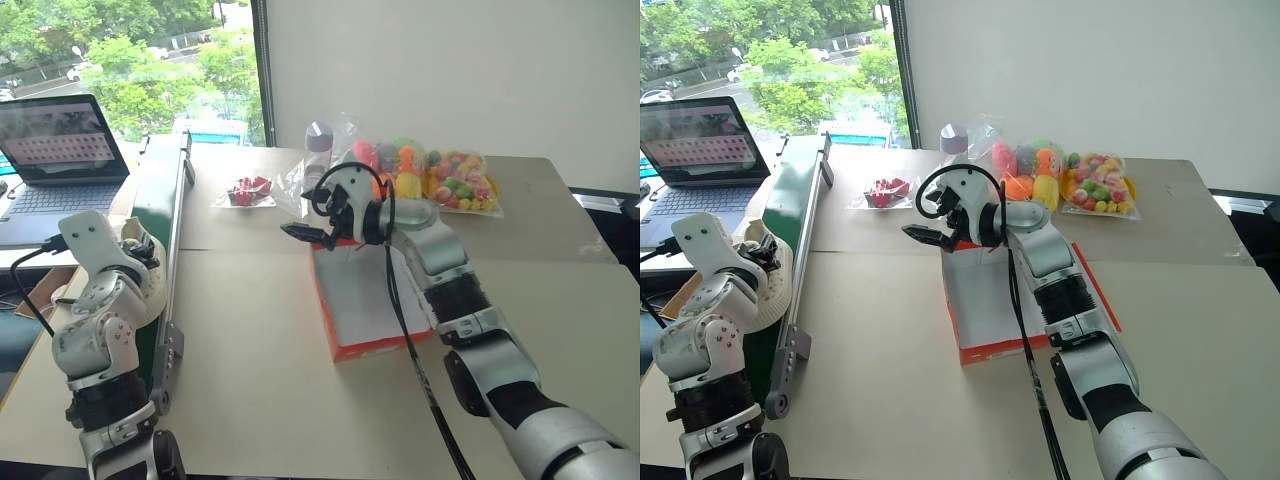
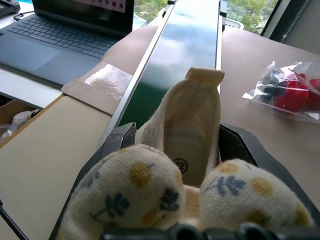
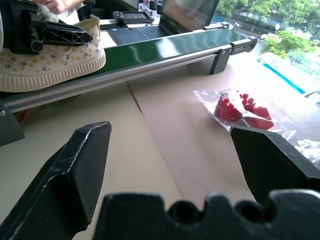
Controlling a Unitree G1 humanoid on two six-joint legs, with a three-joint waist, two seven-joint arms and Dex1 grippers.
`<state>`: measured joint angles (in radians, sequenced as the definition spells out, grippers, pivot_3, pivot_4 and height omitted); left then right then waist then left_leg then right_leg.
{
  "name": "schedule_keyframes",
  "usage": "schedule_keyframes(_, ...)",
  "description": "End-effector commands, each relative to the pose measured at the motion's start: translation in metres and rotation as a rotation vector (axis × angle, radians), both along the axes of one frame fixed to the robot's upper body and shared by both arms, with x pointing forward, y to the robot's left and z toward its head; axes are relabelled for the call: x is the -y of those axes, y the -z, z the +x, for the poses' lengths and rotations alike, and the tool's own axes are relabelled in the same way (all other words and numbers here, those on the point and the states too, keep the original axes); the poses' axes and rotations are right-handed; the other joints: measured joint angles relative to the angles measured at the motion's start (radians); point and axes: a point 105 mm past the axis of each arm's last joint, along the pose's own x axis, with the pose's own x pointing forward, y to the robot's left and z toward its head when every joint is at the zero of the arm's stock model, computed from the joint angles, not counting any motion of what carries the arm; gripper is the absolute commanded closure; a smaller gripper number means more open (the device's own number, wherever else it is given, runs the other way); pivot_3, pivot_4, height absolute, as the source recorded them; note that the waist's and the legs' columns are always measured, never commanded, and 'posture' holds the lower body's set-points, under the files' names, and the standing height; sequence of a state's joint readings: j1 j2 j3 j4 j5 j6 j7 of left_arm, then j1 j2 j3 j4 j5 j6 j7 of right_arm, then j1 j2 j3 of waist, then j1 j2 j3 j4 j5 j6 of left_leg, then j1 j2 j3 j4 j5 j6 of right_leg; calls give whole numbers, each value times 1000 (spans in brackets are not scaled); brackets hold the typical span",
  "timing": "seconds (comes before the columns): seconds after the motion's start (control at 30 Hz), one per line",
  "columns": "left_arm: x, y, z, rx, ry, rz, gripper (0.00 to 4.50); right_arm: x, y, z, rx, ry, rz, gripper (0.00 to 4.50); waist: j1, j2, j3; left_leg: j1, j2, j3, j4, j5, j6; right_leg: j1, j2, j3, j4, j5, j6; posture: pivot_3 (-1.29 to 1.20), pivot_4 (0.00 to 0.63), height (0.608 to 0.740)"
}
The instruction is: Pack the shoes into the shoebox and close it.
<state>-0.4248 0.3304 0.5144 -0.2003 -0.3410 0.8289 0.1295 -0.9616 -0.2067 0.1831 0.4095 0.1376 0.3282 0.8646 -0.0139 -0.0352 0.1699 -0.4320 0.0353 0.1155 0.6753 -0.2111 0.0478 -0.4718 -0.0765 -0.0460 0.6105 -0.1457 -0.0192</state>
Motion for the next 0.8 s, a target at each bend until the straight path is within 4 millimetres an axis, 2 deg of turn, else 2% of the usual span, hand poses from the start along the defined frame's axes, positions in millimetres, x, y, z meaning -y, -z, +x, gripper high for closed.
schedule_keyframes(0.03,8,-44,3,141,31,90,2327,1,-15,-2,66,-2,18,0,0,0,0,0,0,0,0,0,0,0,0,0,0,0,0,0,150,740)
schedule_keyframes(0.1,18,-63,7,212,69,106,2327,2,-18,-1,66,4,34,0,0,0,0,0,0,0,0,0,0,0,0,0,0,0,0,0,150,740)
schedule_keyframes(0.2,56,-105,14,387,234,98,2327,8,-43,5,29,48,194,0,3,-3,2,0,0,0,0,0,-1,0,0,-1,0,0,0,0,150,740)
schedule_keyframes(0.3,77,-122,13,459,326,93,2327,14,-56,10,-14,79,295,0,2,-4,2,-2,-1,-1,1,1,-1,0,-1,-2,0,1,1,0,150,740)
schedule_keyframes(0.37,122,-149,10,574,514,54,2327,34,-91,21,-175,122,586,0,2,-4,2,-2,-1,-1,1,1,0,0,-1,-1,-1,1,1,0,150,740)
schedule_keyframes(0.43,151,-165,5,637,638,29,2327,45,-106,26,-297,130,741,0,6,-5,4,-3,-1,-1,1,2,1,0,-1,-1,-1,1,1,0,150,740)
schedule_keyframes(0.63,195,-175,-3,678,828,-25,2327,59,-116,28,-506,104,937,0,-4,-5,4,-4,-1,-2,0,5,11,0,1,-1,-2,1,1,0,150,740)
schedule_keyframes(0.8,207,-176,-3,685,884,-46,2327,57,-118,20,-559,59,963,0,-12,-5,4,-4,-1,-2,0,6,12,-1,2,0,-1,1,2,0,150,740)
